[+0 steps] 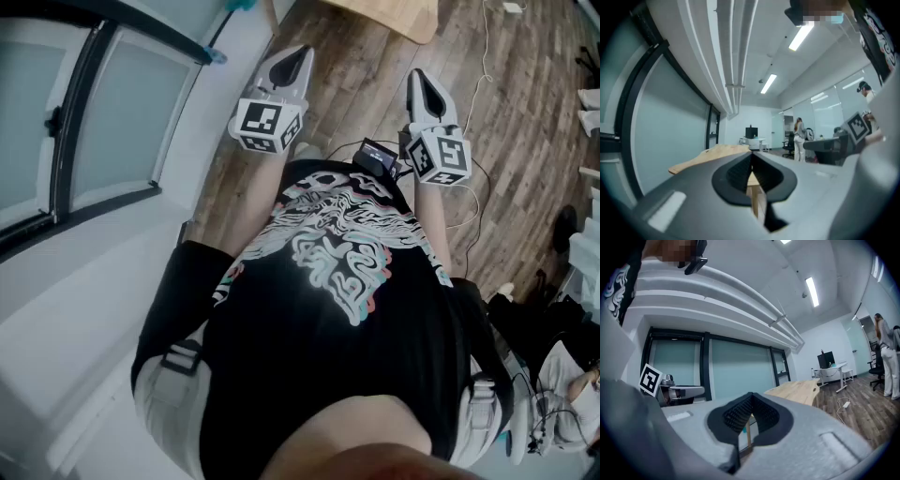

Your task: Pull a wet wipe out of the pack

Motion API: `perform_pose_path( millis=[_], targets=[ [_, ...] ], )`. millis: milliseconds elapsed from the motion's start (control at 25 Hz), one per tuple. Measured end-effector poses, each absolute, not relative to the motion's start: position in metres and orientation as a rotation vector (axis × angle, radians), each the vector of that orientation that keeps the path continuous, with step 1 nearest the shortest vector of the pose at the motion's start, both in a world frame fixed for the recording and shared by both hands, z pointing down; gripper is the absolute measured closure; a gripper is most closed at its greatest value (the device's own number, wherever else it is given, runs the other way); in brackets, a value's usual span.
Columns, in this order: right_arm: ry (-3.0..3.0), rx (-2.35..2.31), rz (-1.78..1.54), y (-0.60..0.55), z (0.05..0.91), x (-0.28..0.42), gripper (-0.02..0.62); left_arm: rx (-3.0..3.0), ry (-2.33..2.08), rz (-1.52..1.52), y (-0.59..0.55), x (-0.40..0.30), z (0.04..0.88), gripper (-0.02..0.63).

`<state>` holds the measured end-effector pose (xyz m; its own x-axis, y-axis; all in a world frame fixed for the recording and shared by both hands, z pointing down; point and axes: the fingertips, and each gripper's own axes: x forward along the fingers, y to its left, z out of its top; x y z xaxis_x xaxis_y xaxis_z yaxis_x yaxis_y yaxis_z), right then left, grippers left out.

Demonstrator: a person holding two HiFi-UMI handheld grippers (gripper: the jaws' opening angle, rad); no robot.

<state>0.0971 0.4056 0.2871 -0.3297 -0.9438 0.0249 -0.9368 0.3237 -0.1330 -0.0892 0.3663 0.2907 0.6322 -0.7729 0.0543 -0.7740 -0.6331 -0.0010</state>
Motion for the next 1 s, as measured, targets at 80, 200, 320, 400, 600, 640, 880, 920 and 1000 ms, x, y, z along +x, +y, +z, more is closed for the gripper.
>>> perform_pose_path(
  millis=[80,200,320,400,600,640,880,920,1000],
  targets=[
    [2.514,-1.783,-0.188,0.405,0.287,0.1,0.597,2.815,-1.347,0.083,0.366,-0.086,0.292,0.62],
    [2.521,-1.779,-0.184,0.405,0.287,0.105,0.597,2.82,-1.35,0.075,0.367,-0.079,0.289,0.62],
    [2.535,-1.772,-0.18,0.406,0.288,0.108,0.597,2.834,-1.354,0.068,0.368,-0.073,0.285,0.62],
    [2.531,-1.749,-0.188,0.407,0.288,0.11,0.597,2.838,-1.362,0.084,0.369,-0.069,0.284,0.62],
    [2.56,-1.665,-0.191,0.402,0.285,0.106,0.597,2.809,-1.384,0.176,0.361,-0.069,0.291,0.62],
    [2.567,-1.66,-0.19,0.399,0.285,0.106,0.597,2.802,-1.393,0.18,0.359,-0.071,0.291,0.62],
    [2.611,-1.633,-0.202,0.383,0.29,0.1,0.597,2.789,-1.384,0.185,0.343,-0.071,0.293,0.62],
    [2.621,-1.63,-0.201,0.38,0.291,0.099,0.597,2.788,-1.383,0.186,0.34,-0.07,0.294,0.62],
    [2.634,-1.63,-0.195,0.372,0.294,0.099,0.597,2.789,-1.39,0.185,0.331,-0.069,0.297,0.62]
  ],
)
